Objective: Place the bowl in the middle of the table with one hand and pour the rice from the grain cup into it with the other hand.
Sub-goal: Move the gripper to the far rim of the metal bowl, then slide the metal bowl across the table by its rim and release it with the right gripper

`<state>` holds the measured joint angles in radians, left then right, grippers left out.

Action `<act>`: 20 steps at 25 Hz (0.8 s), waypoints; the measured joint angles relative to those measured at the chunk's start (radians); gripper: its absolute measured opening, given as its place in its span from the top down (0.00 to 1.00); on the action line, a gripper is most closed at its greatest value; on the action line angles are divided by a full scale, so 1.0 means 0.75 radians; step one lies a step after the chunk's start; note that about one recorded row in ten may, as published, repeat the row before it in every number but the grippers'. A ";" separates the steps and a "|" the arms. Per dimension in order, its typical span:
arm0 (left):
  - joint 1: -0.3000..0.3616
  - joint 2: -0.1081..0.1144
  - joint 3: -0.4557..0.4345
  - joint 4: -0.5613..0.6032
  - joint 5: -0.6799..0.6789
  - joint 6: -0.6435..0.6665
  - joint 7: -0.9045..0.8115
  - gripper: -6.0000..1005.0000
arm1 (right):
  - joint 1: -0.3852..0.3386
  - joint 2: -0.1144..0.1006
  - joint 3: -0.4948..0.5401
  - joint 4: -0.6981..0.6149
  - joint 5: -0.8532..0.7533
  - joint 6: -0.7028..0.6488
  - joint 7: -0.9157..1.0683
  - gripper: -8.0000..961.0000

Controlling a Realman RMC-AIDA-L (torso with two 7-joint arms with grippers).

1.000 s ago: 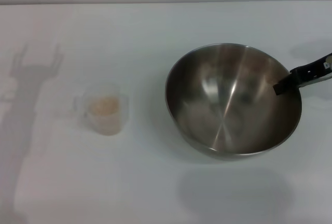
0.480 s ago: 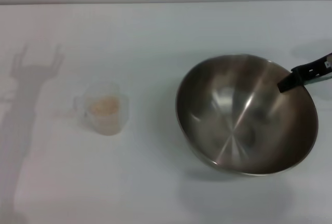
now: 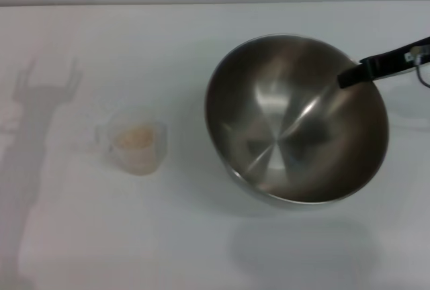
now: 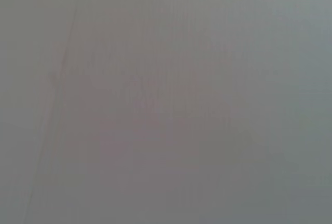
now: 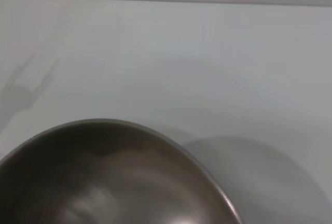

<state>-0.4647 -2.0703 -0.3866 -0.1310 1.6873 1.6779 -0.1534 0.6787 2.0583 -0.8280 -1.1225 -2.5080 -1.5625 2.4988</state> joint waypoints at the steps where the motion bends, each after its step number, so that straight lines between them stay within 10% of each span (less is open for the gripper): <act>1: 0.000 0.000 0.000 -0.002 0.000 0.002 0.000 0.26 | 0.005 0.004 -0.016 0.008 0.000 0.019 -0.001 0.94; 20: 0.048 -0.001 0.004 -0.032 0.000 0.062 -0.001 0.27 | 0.139 0.012 -0.095 0.243 -0.054 0.160 0.032 0.94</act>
<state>-0.4284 -2.0709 -0.3836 -0.1553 1.6873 1.7241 -0.1545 0.7828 2.0671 -0.8991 -0.9401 -2.5489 -1.4427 2.5227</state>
